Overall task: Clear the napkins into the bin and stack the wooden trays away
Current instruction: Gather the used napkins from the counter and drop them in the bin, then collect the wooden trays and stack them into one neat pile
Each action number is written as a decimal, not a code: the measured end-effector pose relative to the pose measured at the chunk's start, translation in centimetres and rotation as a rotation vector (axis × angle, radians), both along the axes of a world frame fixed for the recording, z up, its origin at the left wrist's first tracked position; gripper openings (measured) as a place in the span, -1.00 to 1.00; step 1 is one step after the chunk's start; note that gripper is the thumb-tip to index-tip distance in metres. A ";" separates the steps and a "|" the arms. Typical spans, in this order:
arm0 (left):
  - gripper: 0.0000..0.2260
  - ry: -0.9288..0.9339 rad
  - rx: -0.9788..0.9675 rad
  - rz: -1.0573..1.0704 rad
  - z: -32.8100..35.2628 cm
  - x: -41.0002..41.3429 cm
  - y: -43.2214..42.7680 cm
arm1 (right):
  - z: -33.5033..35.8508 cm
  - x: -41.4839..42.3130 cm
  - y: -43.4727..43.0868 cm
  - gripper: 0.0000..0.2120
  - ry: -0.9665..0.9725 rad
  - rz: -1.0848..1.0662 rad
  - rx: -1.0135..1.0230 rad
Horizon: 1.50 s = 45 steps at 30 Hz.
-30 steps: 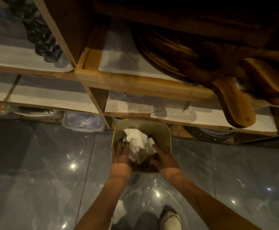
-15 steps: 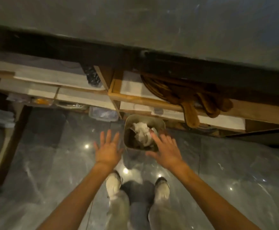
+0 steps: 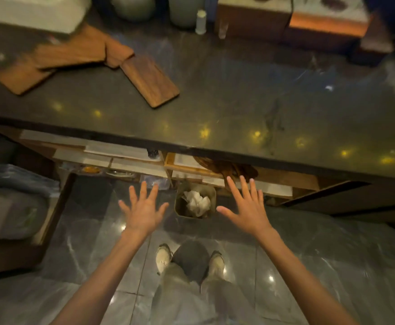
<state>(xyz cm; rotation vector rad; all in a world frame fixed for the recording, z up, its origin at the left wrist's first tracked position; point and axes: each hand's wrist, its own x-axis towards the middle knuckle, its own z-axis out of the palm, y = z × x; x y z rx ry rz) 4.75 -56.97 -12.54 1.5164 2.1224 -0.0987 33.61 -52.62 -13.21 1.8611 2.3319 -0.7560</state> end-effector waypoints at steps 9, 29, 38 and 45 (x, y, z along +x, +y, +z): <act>-0.37 0.087 0.246 -0.170 10.7 -0.5 3.0 | 12.3 -0.7 0.7 -0.16 -0.056 -0.022 0.235; -0.40 0.131 0.318 -0.194 15.6 -15.2 2.7 | 16.2 -8.1 1.6 -0.23 -0.058 -0.197 0.213; -0.43 0.106 0.306 -0.079 14.3 -22.4 5.8 | 13.9 -19.2 6.7 -0.26 0.027 -0.095 0.186; -0.44 0.123 0.249 -0.024 13.0 -27.0 12.7 | 13.0 -26.0 15.0 -0.18 0.073 -0.077 0.107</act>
